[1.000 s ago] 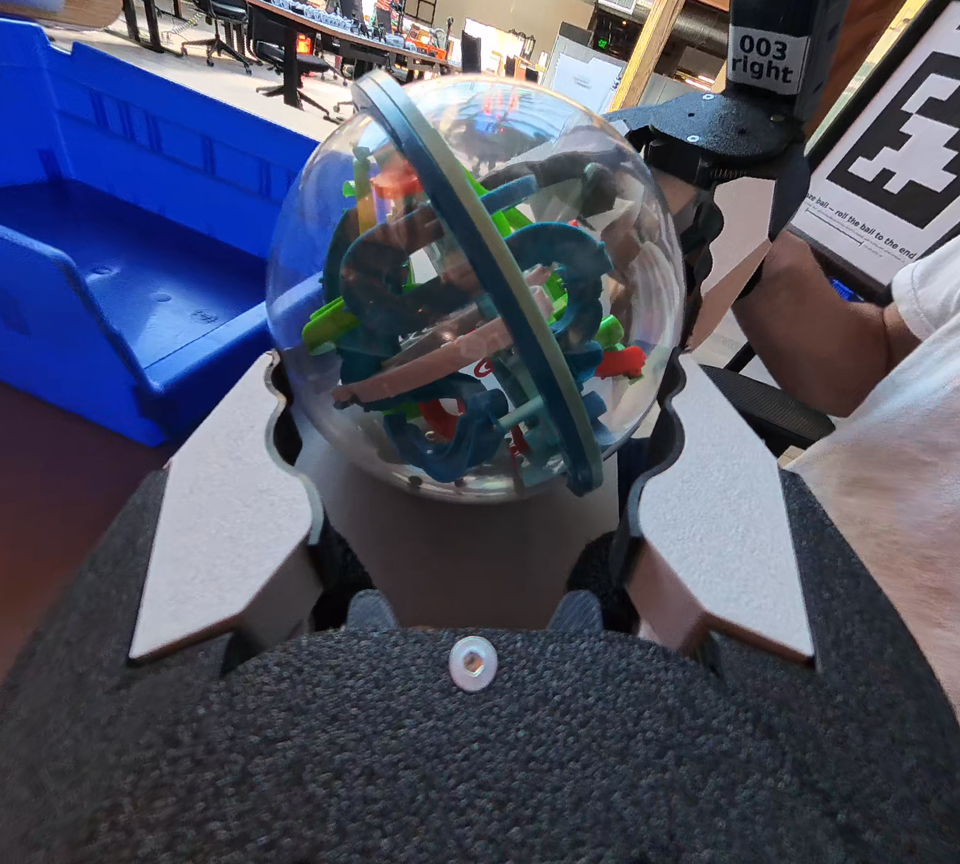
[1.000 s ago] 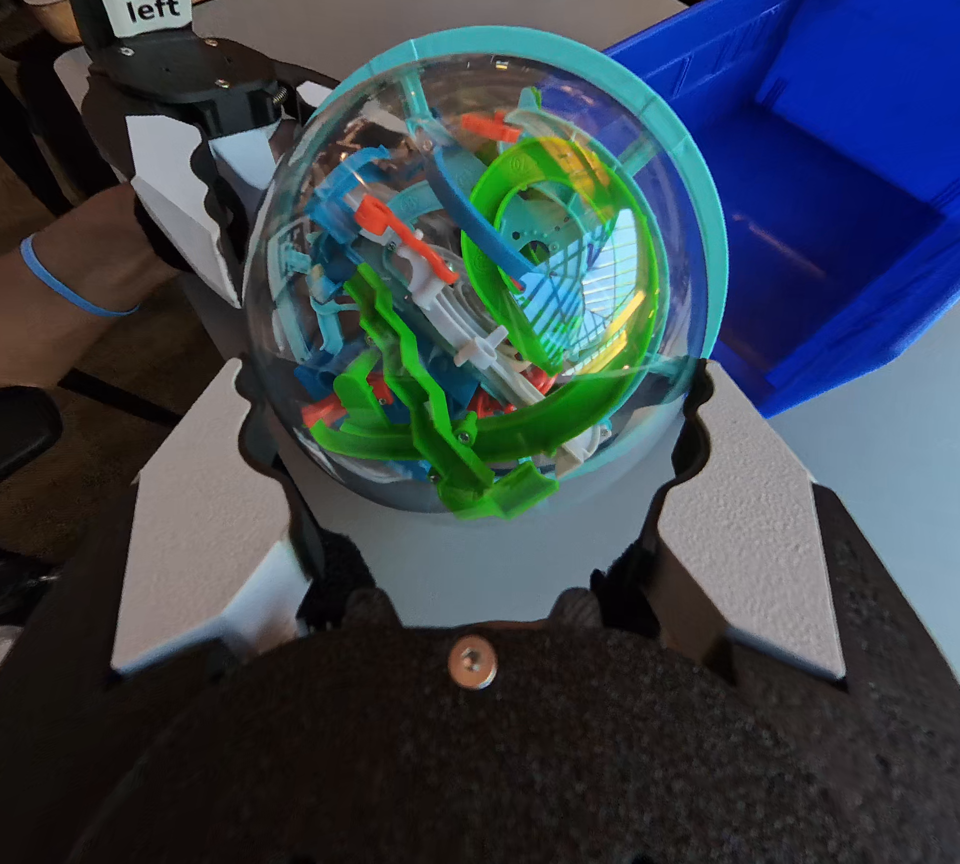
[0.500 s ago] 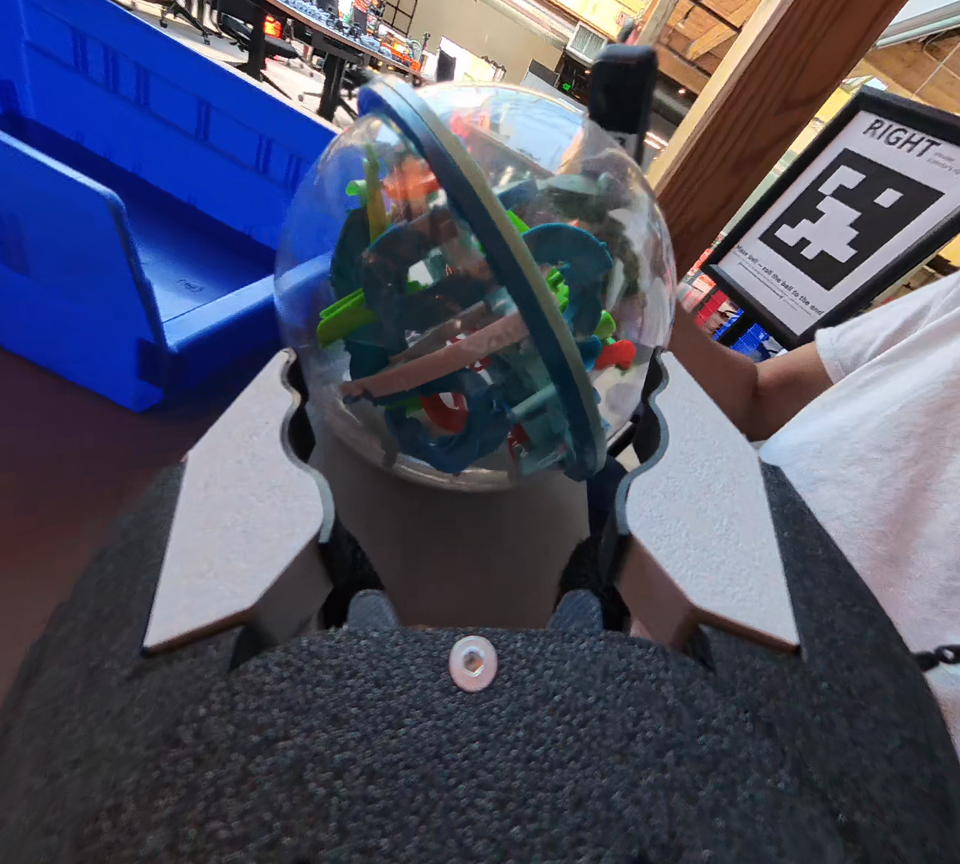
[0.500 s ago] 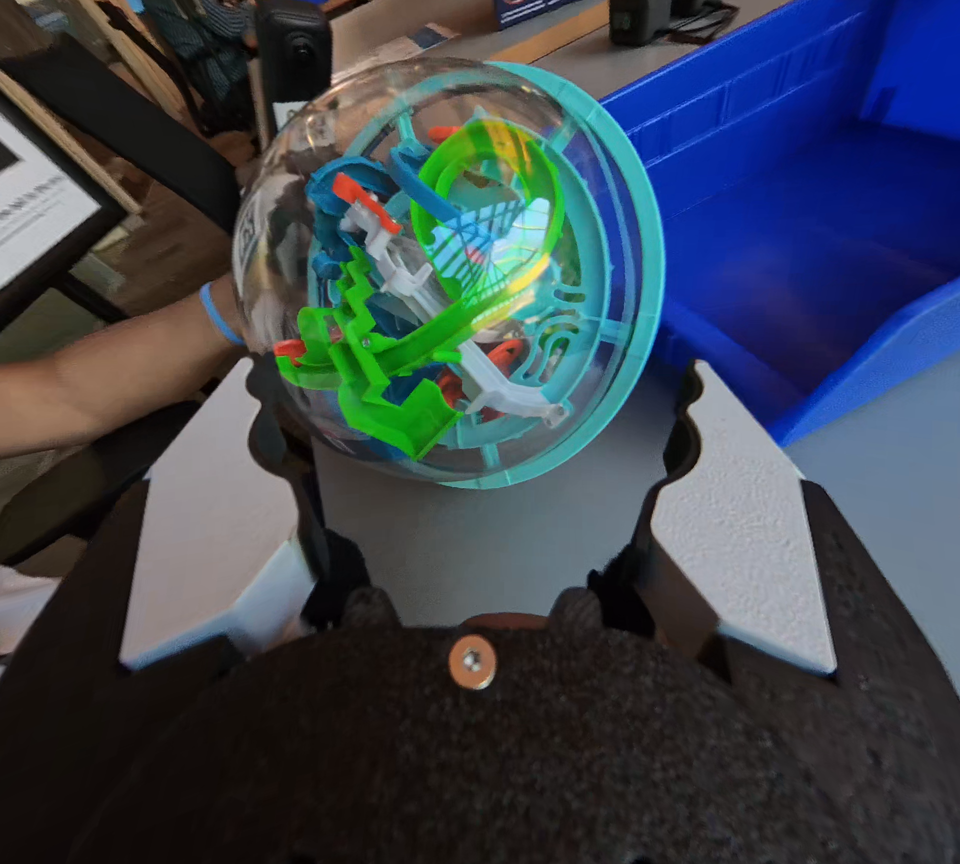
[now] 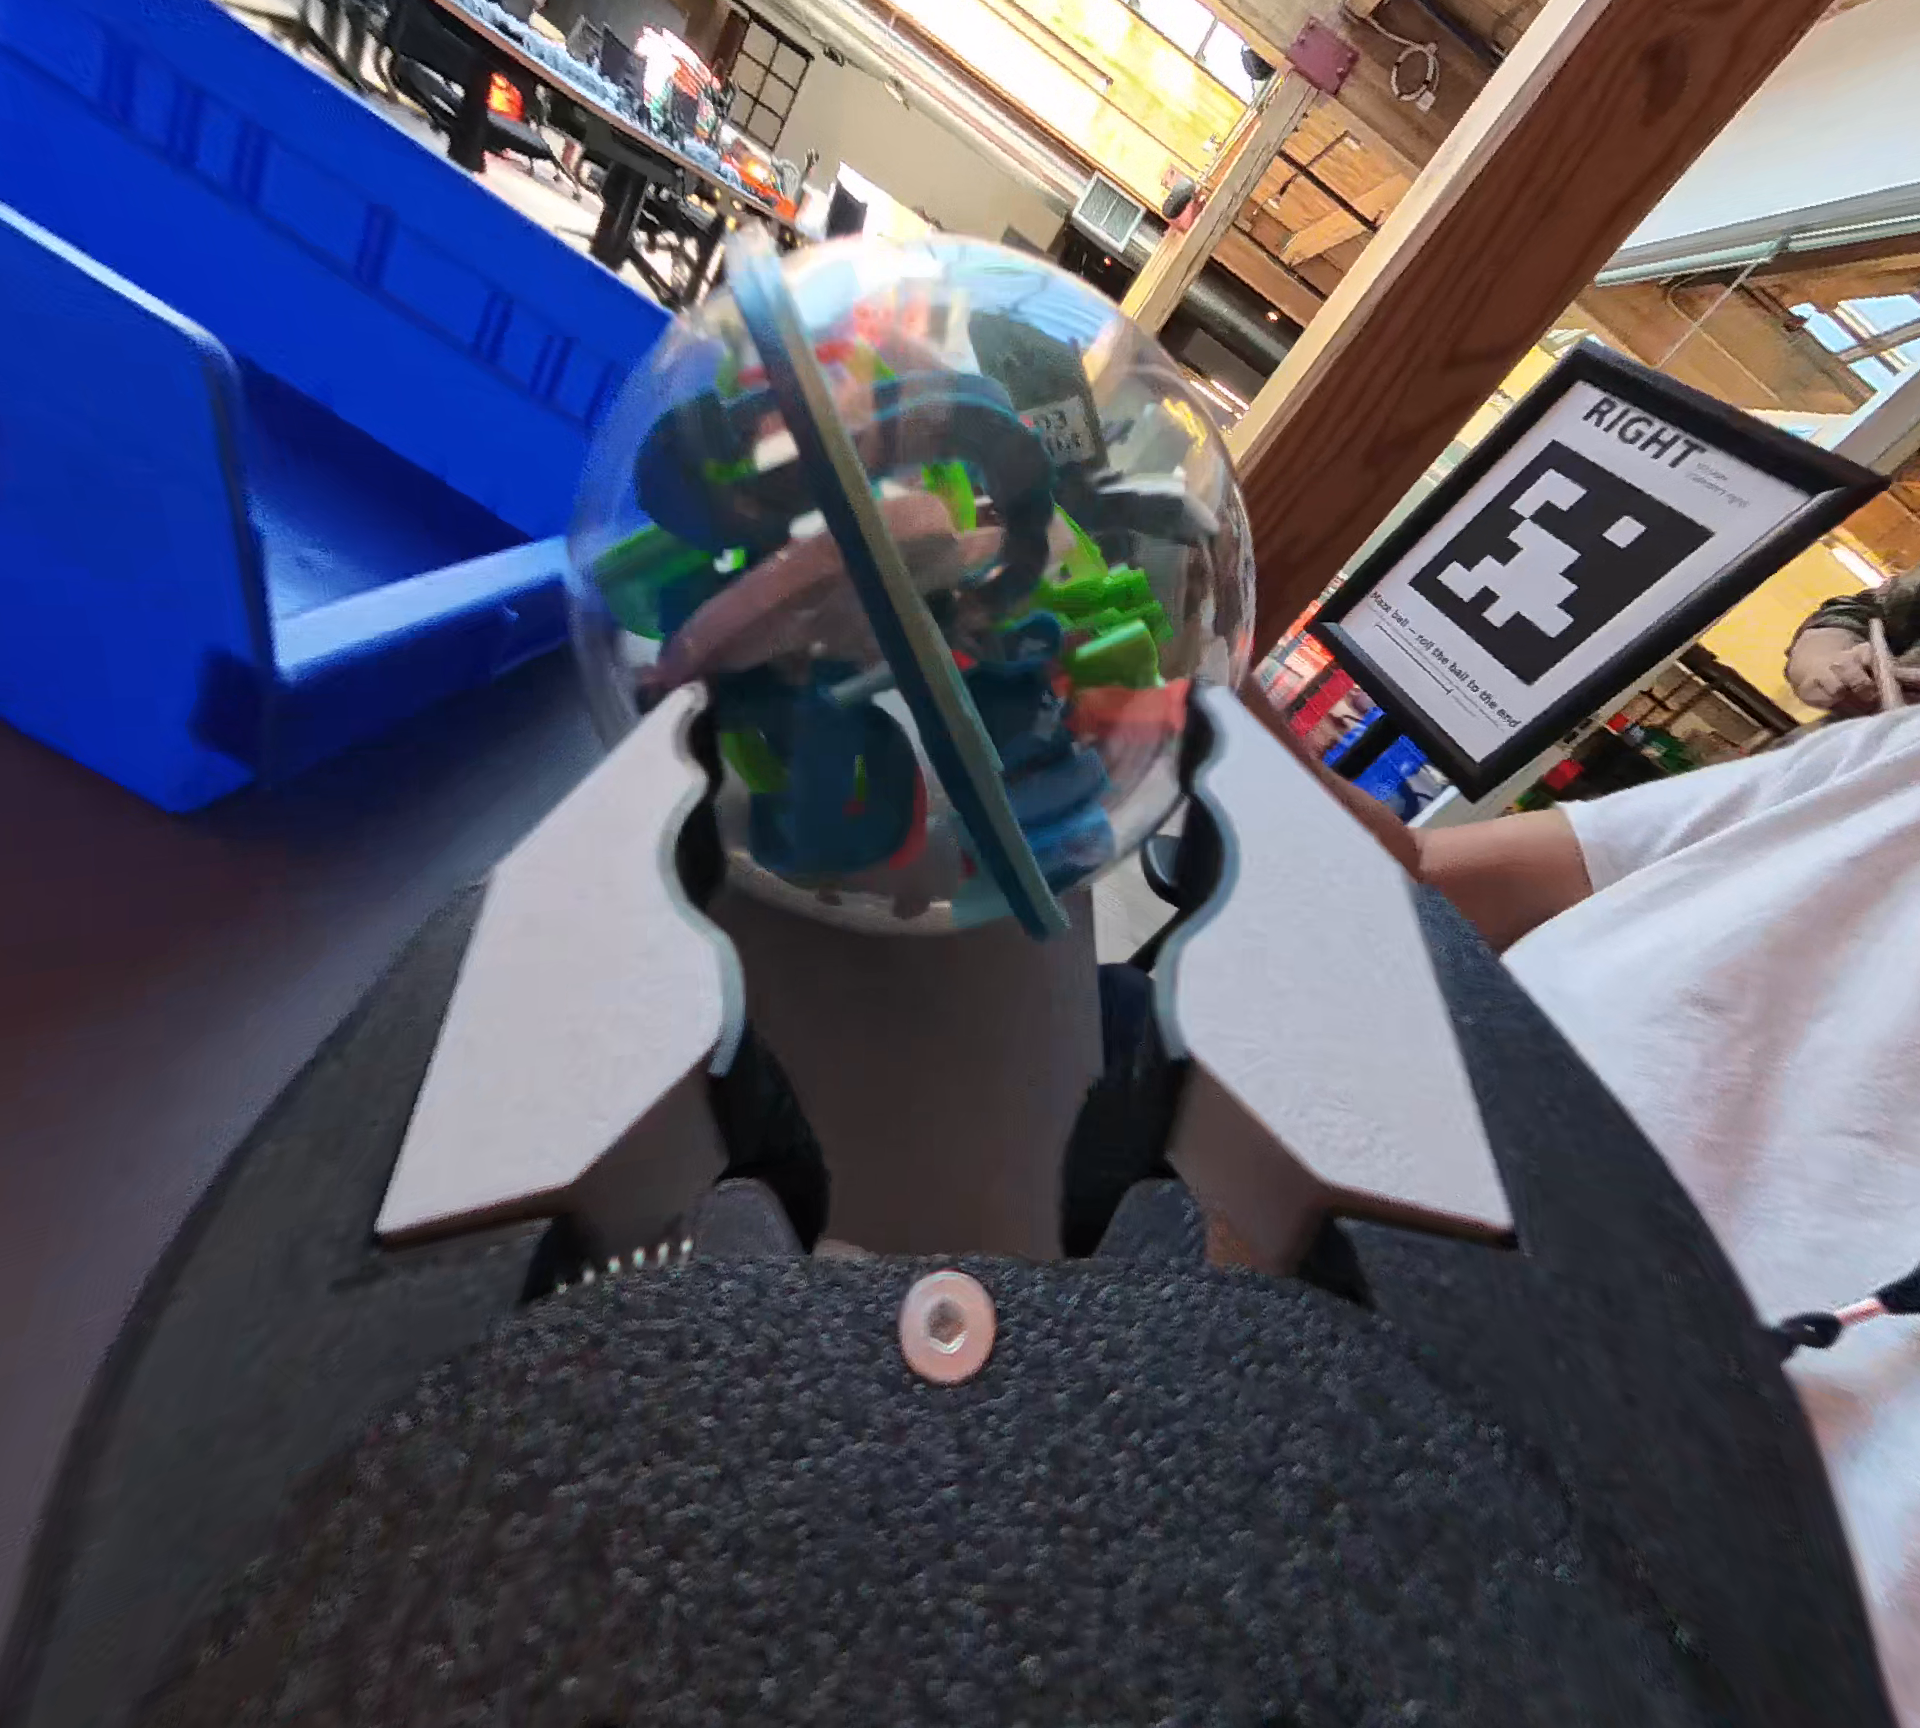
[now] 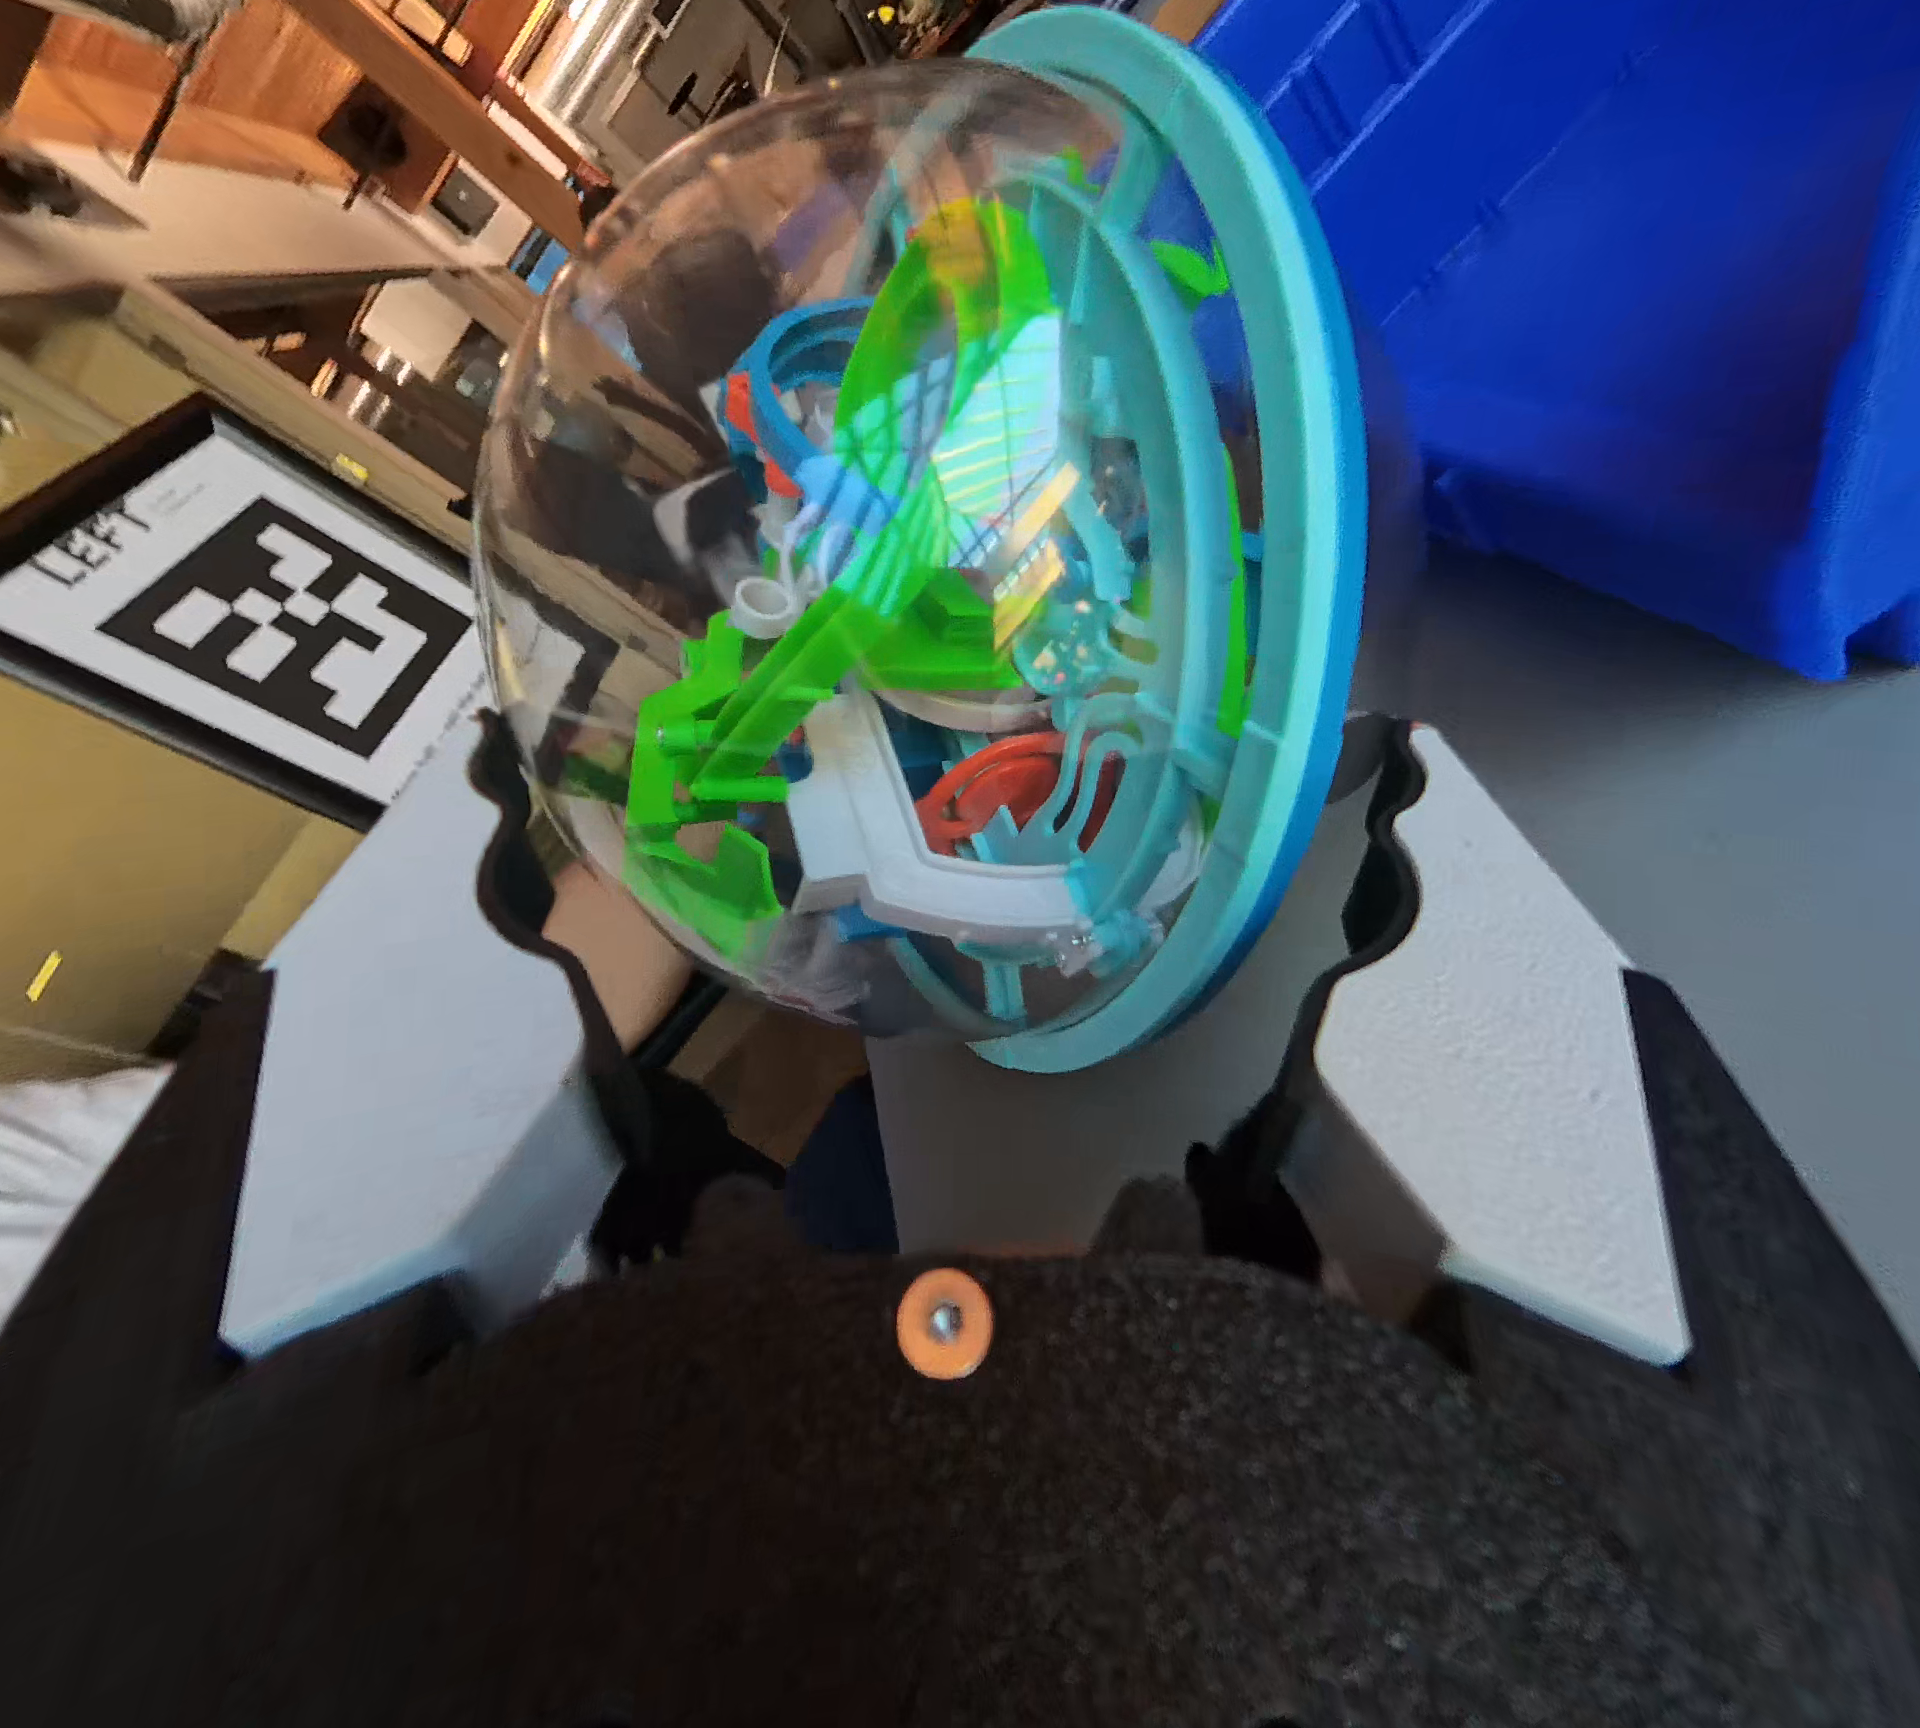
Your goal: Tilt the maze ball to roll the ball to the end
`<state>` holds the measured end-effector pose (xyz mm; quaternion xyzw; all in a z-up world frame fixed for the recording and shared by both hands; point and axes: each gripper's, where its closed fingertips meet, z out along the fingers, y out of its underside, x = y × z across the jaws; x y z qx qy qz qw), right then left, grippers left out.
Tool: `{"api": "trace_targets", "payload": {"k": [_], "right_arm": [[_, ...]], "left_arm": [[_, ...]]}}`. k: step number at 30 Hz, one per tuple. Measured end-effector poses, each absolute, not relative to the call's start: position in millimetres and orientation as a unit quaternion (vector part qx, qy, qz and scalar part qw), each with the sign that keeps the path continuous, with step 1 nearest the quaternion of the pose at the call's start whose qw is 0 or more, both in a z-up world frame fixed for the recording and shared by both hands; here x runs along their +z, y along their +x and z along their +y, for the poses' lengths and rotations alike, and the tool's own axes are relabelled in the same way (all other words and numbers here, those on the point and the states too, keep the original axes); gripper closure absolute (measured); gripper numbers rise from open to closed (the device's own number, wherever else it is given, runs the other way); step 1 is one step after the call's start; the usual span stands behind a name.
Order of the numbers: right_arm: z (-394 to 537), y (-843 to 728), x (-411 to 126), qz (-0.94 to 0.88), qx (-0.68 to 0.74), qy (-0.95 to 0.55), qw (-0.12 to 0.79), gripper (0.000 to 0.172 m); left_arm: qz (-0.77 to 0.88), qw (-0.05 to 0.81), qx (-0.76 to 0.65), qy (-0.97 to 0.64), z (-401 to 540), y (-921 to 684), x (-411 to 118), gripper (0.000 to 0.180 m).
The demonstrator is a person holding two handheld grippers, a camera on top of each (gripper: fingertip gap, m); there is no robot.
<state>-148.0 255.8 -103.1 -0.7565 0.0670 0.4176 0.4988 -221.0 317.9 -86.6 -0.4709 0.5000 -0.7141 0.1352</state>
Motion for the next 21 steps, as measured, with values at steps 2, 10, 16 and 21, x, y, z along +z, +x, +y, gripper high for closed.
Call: {"api": "trace_targets", "payload": {"k": [2, 10, 16, 21], "right_arm": [[257.9, -145.5, -103.0, 0.103, 0.433, -0.749, 0.49, 0.018], [252.8, -152.7, -103.7, 0.148, 0.433, -0.769, 0.447, 0.019], [238.1, -164.5, -52.7, 0.048, 0.379, -0.767, 0.515, 0.019], [231.2, -171.4, -40.6, -0.071, 0.219, -0.794, 0.563, 0.019]], "left_arm": [[0.506, 0.135, -0.701, -0.485, 313.3, -219.1, -91.9, 0.079], [0.527, 0.185, -0.658, -0.505, 308.3, -209.1, -86.9, 0.075], [0.549, 0.262, -0.655, -0.449, 294.5, -224.9, -25.4, 0.082], [0.521, 0.306, -0.68, -0.416, 296.8, -240.5, 6.9, 0.123]]}}
